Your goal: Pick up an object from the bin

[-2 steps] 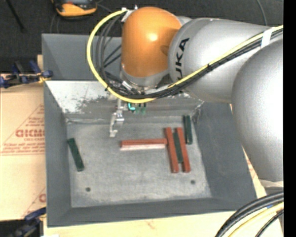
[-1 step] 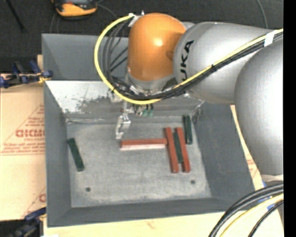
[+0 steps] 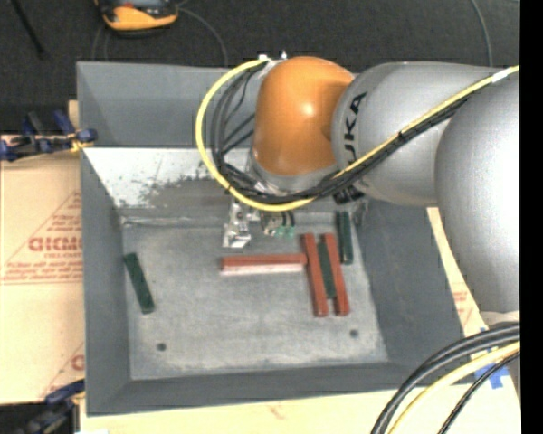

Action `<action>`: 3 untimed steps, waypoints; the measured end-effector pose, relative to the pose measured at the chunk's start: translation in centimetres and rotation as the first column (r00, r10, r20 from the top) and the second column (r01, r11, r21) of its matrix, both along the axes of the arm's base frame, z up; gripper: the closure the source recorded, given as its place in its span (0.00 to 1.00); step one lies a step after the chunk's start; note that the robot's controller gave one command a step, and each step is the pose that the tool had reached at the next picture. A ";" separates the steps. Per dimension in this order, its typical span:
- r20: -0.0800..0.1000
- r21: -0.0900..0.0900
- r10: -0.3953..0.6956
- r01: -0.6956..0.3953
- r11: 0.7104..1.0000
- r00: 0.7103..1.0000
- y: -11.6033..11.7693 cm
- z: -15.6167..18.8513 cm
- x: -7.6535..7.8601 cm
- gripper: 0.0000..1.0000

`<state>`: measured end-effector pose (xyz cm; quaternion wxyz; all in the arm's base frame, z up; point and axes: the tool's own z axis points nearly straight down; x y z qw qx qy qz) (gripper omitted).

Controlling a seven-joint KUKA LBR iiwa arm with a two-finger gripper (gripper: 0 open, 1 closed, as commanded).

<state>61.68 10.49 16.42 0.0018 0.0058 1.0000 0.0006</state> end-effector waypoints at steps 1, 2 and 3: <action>0.000 0.000 -0.002 0.002 1.000 1.000 0.0 0.0 0.0 0.00; 0.000 0.001 -0.003 0.003 1.000 1.000 0.0 0.0 0.0 0.00; 0.005 0.003 0.272 -0.272 0.962 0.962 -3.6 -8.1 0.2 1.00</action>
Offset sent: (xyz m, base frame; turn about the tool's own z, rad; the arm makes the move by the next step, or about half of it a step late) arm 0.0000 0.0000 0.0000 0.0000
